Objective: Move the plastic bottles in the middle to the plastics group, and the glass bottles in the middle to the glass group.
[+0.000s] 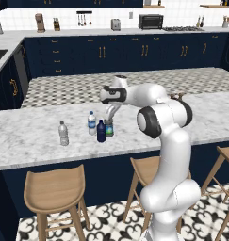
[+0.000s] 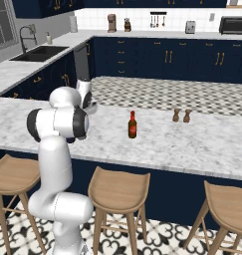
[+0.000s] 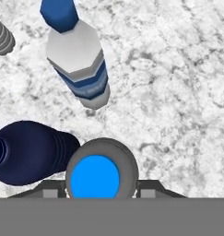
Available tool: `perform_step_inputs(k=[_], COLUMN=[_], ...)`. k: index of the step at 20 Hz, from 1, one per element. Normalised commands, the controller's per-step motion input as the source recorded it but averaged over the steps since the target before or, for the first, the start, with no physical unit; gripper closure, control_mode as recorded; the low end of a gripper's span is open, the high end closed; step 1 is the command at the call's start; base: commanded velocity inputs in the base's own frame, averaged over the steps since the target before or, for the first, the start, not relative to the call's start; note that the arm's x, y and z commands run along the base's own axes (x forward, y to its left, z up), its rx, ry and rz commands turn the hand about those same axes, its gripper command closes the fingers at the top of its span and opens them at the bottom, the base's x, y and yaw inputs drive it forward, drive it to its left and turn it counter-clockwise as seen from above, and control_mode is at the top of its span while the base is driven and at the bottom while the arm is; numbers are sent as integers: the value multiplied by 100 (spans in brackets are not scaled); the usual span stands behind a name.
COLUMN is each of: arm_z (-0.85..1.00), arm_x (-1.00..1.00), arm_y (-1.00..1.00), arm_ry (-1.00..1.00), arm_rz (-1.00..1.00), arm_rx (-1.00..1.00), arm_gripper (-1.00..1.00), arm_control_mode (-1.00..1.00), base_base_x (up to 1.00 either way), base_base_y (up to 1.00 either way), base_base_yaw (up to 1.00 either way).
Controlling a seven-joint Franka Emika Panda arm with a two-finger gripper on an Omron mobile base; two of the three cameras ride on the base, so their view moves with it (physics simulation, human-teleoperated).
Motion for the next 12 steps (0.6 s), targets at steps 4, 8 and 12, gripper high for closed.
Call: perform_step_inputs(k=[4,8,12], arm_z=[-1,-18,-19], arm_x=[0,0,0], arm_y=[0,0,-2], arm_ry=[0,-6,-11], arm_rz=[0,0,0], arm_rx=[0,1,0], arm_gripper=[100,100,100], arm_control_mode=[-100,-100,-100], base_base_x=[0,0,0], base_base_y=[0,0,0], base_base_yaw=[0,0,0])
